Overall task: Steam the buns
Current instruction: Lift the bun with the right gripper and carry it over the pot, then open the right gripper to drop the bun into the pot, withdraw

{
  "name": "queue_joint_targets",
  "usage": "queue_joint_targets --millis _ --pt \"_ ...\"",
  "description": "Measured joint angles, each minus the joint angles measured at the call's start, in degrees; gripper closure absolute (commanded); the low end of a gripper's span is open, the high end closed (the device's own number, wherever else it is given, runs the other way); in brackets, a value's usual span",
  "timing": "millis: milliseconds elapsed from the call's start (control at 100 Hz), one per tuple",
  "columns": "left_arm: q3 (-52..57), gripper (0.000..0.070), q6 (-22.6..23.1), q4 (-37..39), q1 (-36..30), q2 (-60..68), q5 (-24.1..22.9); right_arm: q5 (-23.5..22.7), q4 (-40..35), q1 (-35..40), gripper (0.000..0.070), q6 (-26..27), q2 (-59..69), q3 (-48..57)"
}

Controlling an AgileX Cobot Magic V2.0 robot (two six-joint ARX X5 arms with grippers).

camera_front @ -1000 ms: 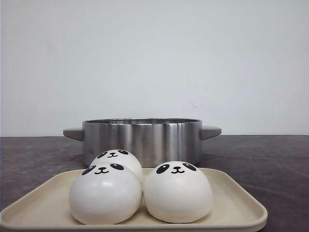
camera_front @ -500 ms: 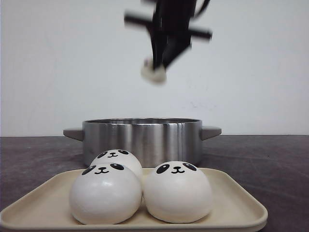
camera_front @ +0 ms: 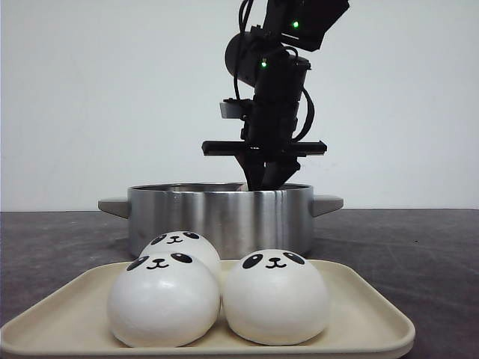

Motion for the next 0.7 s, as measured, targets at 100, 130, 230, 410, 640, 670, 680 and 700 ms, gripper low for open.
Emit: queue_joint_targets --millis 100,130,230,410,640,670,680,700 --pt "0.0 0.0185 0.0 -0.2 0.0 0.0 0.0 -0.3 0.1 -0.2 0.0390 0.1 0.0 0.0" --pt "0.0 0.0185 0.0 -0.2 0.0 0.0 0.0 -0.3 0.2 -0.2 0.0390 0.1 0.0 0.0" --pt "0.0 0.0185 0.0 -0.2 0.0 0.0 0.0 -0.3 0.2 -0.2 0.0379 0.2 0.0 0.0" --pt "0.0 0.0185 0.0 -0.2 0.0 0.0 0.0 -0.5 0.1 -0.2 0.0371 1.1 0.0 0.0" --pt "0.0 0.0191 0.0 -3.4 0.0 0.4 0.0 -1.7 -5.0 0.3 0.0687 1.1 -4.8 2.6" --pt "0.0 0.0191 0.0 -3.8 0.0 0.8 0.0 -1.4 -5.1 0.8 0.0687 0.8 -7.4 2.6" --pt "0.0 0.0191 0.0 -4.0 0.0 1.0 0.0 -1.4 -5.1 0.9 0.0687 0.8 -7.8 2.6" --pt "0.0 0.0190 0.0 -4.3 0.0 1.4 0.0 -0.8 -5.1 1.5 0.0687 0.5 -10.0 2.6"
